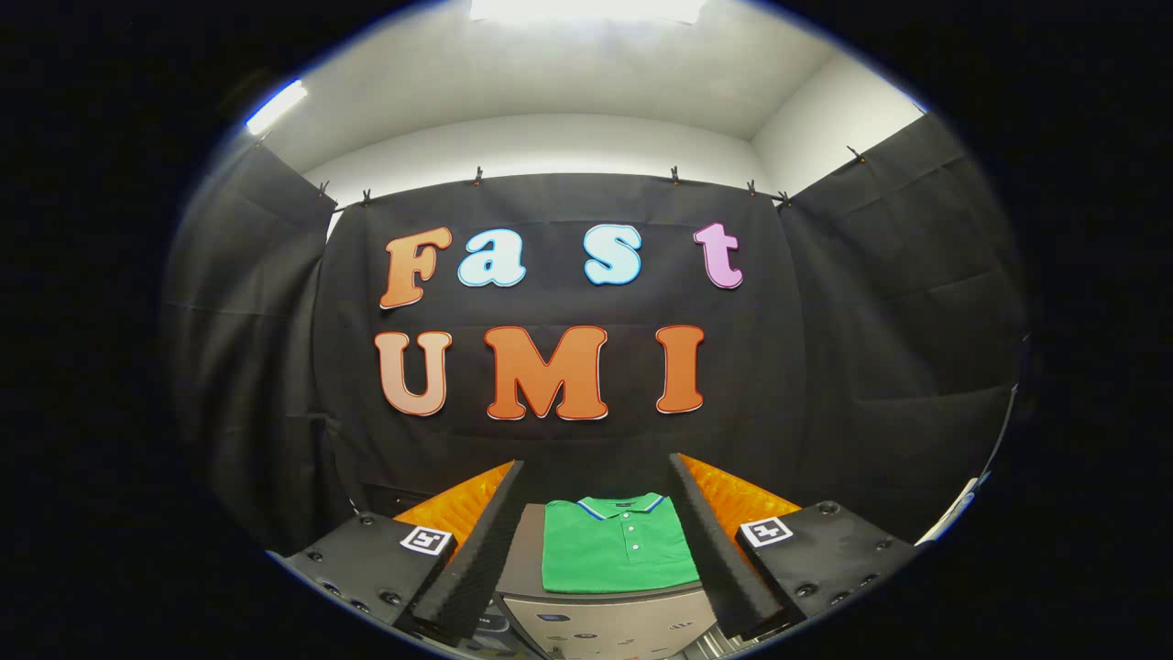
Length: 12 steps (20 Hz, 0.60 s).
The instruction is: Put the clothes into the washing machine and then close the washing machine lid.
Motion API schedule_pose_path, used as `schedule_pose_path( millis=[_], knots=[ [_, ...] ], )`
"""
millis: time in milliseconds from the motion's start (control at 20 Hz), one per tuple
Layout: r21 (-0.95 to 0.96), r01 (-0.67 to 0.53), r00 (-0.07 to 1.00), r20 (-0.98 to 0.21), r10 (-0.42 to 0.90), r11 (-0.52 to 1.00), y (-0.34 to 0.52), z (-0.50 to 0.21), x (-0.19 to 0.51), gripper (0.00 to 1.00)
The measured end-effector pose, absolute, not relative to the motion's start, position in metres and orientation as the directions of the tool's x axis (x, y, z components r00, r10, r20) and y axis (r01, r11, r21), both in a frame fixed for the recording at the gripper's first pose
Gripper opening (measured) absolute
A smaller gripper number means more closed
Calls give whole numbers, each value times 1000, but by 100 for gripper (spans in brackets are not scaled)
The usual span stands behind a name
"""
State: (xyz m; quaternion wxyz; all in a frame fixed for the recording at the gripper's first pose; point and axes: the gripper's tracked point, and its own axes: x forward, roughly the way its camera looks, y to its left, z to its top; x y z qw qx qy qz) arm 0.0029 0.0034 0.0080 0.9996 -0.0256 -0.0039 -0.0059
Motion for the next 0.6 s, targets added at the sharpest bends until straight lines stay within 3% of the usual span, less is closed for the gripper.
schedule_pose_path(
  millis=[350,600],
  knots=[
    [-74,38,999,7,-38,997,12,5,31,97],
    [-75,62,995,-72,-67,995,-4,-20,77,97]
  ],
)
